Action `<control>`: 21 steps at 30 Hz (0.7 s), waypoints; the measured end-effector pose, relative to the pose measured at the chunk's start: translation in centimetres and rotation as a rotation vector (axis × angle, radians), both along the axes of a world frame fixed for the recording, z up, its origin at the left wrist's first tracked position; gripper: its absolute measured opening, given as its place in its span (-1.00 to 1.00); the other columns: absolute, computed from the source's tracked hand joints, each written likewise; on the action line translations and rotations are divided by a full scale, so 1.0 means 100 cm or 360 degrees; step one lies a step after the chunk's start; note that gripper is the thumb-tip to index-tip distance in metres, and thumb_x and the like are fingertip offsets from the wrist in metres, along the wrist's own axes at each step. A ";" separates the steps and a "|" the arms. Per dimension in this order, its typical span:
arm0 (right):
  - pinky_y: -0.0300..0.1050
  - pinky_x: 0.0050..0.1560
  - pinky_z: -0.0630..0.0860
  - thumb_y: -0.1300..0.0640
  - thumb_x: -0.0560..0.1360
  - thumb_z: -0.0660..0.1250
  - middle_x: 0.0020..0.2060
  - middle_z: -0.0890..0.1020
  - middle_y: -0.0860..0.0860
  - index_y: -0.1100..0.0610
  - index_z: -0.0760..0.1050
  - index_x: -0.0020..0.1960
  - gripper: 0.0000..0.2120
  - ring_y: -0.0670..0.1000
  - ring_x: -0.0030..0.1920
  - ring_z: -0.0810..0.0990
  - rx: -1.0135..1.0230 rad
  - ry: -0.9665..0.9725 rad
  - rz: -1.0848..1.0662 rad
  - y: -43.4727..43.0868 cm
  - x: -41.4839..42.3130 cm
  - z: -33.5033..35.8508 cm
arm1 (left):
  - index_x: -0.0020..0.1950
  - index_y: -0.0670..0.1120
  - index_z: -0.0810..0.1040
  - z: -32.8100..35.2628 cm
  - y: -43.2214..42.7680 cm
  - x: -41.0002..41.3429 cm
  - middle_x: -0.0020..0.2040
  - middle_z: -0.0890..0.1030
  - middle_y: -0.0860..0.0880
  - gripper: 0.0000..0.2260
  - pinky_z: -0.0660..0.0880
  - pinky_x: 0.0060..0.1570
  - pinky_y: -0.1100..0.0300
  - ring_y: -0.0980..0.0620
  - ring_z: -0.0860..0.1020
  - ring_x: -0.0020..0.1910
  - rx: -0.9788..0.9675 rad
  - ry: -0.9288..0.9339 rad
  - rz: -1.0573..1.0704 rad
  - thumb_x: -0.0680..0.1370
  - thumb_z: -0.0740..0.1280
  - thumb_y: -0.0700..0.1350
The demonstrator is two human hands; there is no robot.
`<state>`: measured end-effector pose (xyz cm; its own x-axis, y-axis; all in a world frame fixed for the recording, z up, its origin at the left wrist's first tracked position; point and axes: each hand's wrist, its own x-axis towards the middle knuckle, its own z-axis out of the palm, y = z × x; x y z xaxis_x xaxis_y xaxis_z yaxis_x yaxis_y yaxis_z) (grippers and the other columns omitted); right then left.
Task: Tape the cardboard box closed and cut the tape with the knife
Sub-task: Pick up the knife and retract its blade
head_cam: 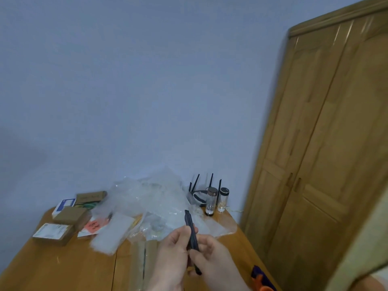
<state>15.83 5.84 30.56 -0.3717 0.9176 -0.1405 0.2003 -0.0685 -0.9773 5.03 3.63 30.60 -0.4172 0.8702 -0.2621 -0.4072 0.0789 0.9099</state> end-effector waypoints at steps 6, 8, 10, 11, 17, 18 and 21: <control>0.01 -0.14 0.72 0.35 0.50 0.39 -0.13 0.74 0.08 0.04 0.54 0.12 -0.71 0.16 -0.11 0.75 0.0035 -0.0083 -0.0106 0.015 0.005 -0.008 | -0.19 -0.09 0.77 -0.009 0.018 0.003 -0.16 0.72 -0.39 -0.70 0.50 -0.14 -0.11 -0.25 0.64 -0.21 0.0007 0.0004 -0.0015 0.64 0.34 -0.07; -0.02 -0.17 0.71 0.34 0.50 0.39 -0.13 0.74 0.10 0.03 0.54 0.10 -0.73 0.16 -0.11 0.74 0.0043 -0.0087 -0.0112 0.022 0.009 -0.012 | -0.19 -0.11 0.77 -0.013 0.025 0.005 -0.15 0.72 -0.40 -0.71 0.53 -0.13 -0.13 -0.25 0.65 -0.21 0.0010 0.0009 -0.0025 0.63 0.34 -0.07; -0.09 -0.22 0.69 0.33 0.51 0.39 -0.12 0.74 0.10 0.04 0.55 0.09 -0.75 0.11 -0.12 0.74 0.0059 -0.0087 -0.0114 0.030 0.013 -0.013 | -0.19 -0.13 0.77 -0.016 0.034 0.008 -0.14 0.71 -0.40 -0.72 0.59 -0.09 -0.20 -0.24 0.66 -0.21 -0.0001 0.0001 -0.0009 0.63 0.36 -0.08; -0.12 -0.24 0.68 0.33 0.52 0.38 -0.12 0.73 0.09 0.04 0.56 0.09 -0.76 0.09 -0.13 0.74 0.0069 -0.0091 -0.0117 0.034 0.015 -0.013 | -0.19 -0.13 0.77 -0.016 0.038 0.010 -0.14 0.72 -0.39 -0.73 0.60 -0.01 -0.25 -0.24 0.67 -0.20 -0.0008 0.0001 0.0001 0.62 0.37 -0.07; 0.03 -0.14 0.73 0.30 0.52 0.40 -0.13 0.73 0.01 -0.01 0.62 0.03 -0.78 -0.01 -0.19 0.74 0.0111 -0.0105 -0.0110 0.064 0.027 -0.016 | -0.10 -0.23 0.73 -0.014 0.065 0.019 -0.24 0.74 -0.24 -0.84 0.61 0.08 -0.13 -0.19 0.70 -0.16 -0.0038 0.0022 0.0062 0.56 0.45 -0.15; 0.01 -0.15 0.73 0.30 0.52 0.40 -0.15 0.73 0.01 -0.01 0.63 0.02 -0.77 -0.01 -0.20 0.73 0.0108 -0.0088 -0.0104 0.070 0.029 -0.016 | -0.07 -0.25 0.71 -0.012 0.070 0.021 -0.25 0.75 -0.23 -0.86 0.61 0.08 -0.12 -0.19 0.69 -0.17 -0.0038 0.0034 0.0078 0.55 0.46 -0.17; -0.02 -0.18 0.73 0.30 0.52 0.40 -0.20 0.73 -0.03 -0.02 0.66 -0.01 -0.78 -0.03 -0.22 0.71 0.0105 -0.0048 -0.0094 0.088 0.036 -0.016 | -0.09 -0.26 0.69 -0.009 0.084 0.028 -0.29 0.74 -0.24 -0.92 0.61 0.04 -0.11 -0.19 0.68 -0.21 -0.0045 0.0078 0.0128 0.53 0.47 -0.24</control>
<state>19.42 14.62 28.95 -0.3135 0.9454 -0.0892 0.2271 -0.0166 -0.9737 7.85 12.03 29.74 -0.4983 0.8260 -0.2636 -0.3681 0.0737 0.9268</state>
